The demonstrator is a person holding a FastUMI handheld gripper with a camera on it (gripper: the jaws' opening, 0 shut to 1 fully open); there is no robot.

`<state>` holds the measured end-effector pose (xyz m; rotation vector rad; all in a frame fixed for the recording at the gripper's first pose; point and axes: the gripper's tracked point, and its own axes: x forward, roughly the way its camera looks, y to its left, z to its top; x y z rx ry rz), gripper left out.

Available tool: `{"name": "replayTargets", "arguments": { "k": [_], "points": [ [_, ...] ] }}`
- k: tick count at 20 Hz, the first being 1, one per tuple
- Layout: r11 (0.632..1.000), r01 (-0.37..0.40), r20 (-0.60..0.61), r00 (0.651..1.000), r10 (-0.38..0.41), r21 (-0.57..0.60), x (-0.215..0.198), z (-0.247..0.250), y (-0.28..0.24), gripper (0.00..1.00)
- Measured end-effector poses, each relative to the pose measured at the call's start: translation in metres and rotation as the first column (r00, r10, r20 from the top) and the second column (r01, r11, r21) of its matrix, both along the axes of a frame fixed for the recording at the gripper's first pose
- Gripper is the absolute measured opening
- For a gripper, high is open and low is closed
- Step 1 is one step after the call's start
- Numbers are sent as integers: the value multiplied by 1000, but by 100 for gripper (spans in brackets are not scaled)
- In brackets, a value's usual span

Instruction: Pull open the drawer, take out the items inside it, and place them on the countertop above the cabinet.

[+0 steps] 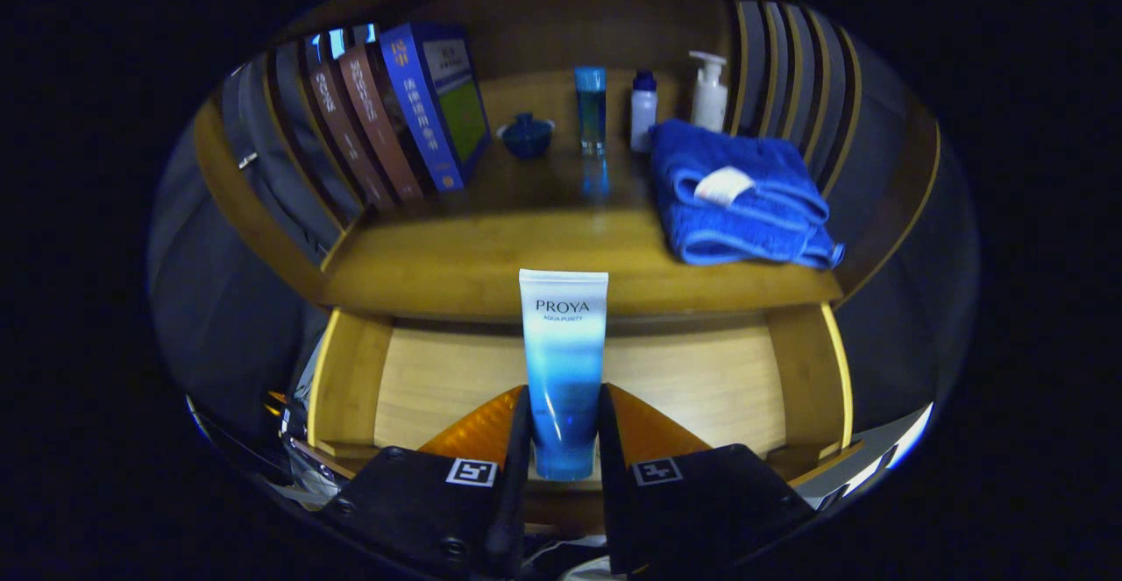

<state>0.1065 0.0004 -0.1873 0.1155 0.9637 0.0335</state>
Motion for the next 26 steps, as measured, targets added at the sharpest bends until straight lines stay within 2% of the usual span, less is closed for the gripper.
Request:
{"name": "replayTargets", "arguments": {
  "k": [6, 11, 16, 18, 23, 26],
  "points": [
    [999, -15, 64, 998, 18, -44, 73, 20, 1, 41],
    [998, -9, 7, 1000, 9, -58, 122, -16, 3, 41],
    [999, -1, -68, 998, -2, -44, 146, -50, 2, 41],
    [1000, 2, -49, 999, -3, -25, 152, -52, 7, 47],
    [999, -1, -11, 1000, 0, -40, 152, -39, 4, 96],
    [999, 11, 23, 1000, -10, -37, 147, -27, 1, 100]
  ]
}}
